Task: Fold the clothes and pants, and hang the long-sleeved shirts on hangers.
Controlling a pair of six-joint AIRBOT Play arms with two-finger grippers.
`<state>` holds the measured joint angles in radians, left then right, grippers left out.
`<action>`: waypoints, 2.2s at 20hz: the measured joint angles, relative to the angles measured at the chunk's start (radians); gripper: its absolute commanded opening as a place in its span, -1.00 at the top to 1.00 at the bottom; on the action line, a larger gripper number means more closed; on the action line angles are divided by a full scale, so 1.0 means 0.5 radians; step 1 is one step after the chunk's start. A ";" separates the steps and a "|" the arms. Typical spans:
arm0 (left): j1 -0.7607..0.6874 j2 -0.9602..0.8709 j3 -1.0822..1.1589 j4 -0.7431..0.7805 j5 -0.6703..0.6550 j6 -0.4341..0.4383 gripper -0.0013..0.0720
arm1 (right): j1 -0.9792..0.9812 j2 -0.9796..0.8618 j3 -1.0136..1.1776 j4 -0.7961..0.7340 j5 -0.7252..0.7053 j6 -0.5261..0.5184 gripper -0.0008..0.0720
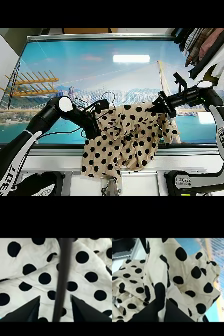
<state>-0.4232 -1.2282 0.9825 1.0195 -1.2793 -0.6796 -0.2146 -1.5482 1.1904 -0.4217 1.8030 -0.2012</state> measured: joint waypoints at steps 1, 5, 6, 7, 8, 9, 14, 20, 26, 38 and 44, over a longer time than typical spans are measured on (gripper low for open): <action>0.021 0.015 0.002 -0.002 -0.001 -0.024 -0.11 | 0.000 0.000 -0.001 0.002 -0.002 -0.001 0.96; 0.097 0.082 0.000 0.006 -0.045 -0.067 -0.11 | -0.002 -0.001 -0.001 0.012 -0.002 -0.001 0.96; 0.108 0.091 -0.001 0.009 -0.061 -0.072 -0.11 | -0.003 -0.001 -0.001 0.031 -0.002 -0.001 0.96; 0.114 0.095 -0.001 0.009 -0.067 -0.077 -0.11 | -0.002 -0.001 -0.001 0.053 -0.002 -0.002 0.96; 0.117 0.098 -0.005 0.011 -0.076 -0.077 -0.11 | -0.002 -0.001 -0.001 0.083 -0.002 -0.001 0.96; 0.118 0.100 -0.010 0.016 -0.082 -0.080 -0.11 | -0.003 -0.001 -0.001 0.114 -0.002 -0.002 0.96; 0.185 0.105 -0.047 0.015 -0.062 -0.163 -0.11 | -0.002 -0.001 -0.001 0.171 -0.026 -0.002 0.96; 0.353 0.105 0.037 0.001 -0.061 -0.243 -0.11 | -0.002 -0.001 -0.002 0.172 -0.046 0.018 0.96; 0.420 0.163 0.083 0.000 -0.072 -0.264 -0.11 | -0.002 -0.001 -0.002 0.166 -0.075 0.065 0.96; 1.105 0.690 -0.021 0.123 0.168 -0.705 -0.10 | -0.003 0.183 -0.002 0.217 -0.247 0.267 0.96; 0.865 0.991 -0.565 0.166 0.540 -1.041 -0.10 | 0.003 0.458 -0.002 0.342 -0.680 0.671 0.96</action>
<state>0.0093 -0.7326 0.7002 1.1023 -1.0092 -1.1999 -0.2131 -1.3193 1.1896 -0.2508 1.4631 0.1345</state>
